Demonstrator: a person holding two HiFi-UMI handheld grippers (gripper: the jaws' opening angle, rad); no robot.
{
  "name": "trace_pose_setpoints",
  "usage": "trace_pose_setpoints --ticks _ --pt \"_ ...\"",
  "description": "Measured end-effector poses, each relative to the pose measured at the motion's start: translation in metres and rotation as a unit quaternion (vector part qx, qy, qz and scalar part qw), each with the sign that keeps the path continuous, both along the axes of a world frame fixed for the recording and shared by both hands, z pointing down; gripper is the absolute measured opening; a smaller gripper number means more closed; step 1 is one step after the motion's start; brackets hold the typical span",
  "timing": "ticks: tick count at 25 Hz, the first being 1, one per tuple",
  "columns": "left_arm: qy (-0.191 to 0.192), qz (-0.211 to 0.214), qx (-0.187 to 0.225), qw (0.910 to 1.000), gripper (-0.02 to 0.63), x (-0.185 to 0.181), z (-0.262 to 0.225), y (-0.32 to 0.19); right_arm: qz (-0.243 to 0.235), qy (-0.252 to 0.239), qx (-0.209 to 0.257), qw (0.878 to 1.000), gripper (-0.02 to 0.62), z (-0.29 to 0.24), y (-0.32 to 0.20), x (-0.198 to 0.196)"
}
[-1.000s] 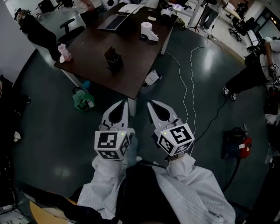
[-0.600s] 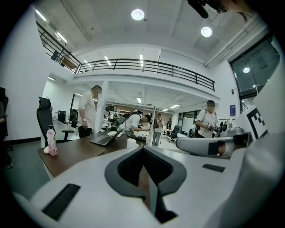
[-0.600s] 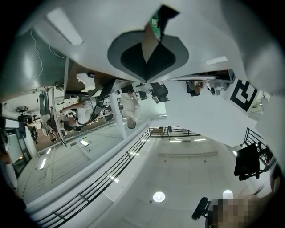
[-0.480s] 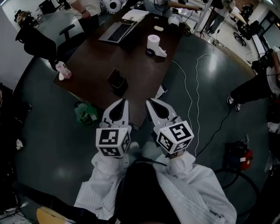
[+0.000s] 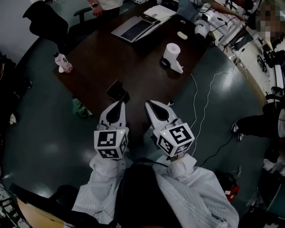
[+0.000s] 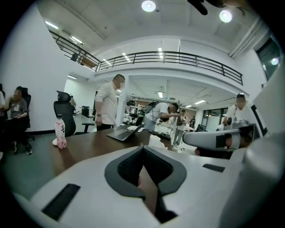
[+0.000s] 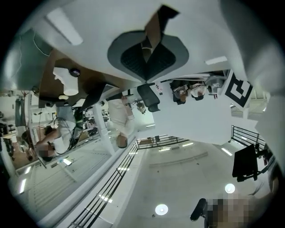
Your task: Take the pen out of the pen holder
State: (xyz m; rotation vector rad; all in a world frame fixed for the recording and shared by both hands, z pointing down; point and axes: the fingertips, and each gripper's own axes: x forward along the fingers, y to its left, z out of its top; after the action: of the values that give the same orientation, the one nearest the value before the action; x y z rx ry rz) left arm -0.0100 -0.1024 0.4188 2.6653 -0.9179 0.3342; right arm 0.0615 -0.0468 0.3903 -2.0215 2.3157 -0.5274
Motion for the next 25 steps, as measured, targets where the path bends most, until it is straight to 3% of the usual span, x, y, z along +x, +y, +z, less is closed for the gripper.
trace_pose_setpoints --ticks 4,8,11,18,25 --pt "-0.005 -0.082 -0.007 0.9966 0.005 0.028 0.005 -0.026 -0.085 0.001 -0.013 0.996 0.002 0.001 -0.029 0.031" --pt "-0.023 -0.170 -0.008 0.9852 0.005 0.039 0.012 -0.040 -0.170 -0.002 -0.029 0.985 0.002 0.008 -0.047 0.053" --pt "-0.038 -0.209 -0.021 0.9769 0.005 0.038 0.023 -0.044 -0.207 -0.008 -0.045 0.977 0.002 0.021 -0.054 0.062" --pt "-0.060 -0.247 -0.048 0.9659 0.005 0.032 0.046 -0.059 -0.246 -0.021 -0.079 0.966 0.002 0.046 -0.066 0.061" --pt "-0.088 -0.259 -0.071 0.9592 0.006 0.040 0.076 -0.076 -0.262 -0.016 -0.087 0.961 0.002 0.049 -0.080 0.067"
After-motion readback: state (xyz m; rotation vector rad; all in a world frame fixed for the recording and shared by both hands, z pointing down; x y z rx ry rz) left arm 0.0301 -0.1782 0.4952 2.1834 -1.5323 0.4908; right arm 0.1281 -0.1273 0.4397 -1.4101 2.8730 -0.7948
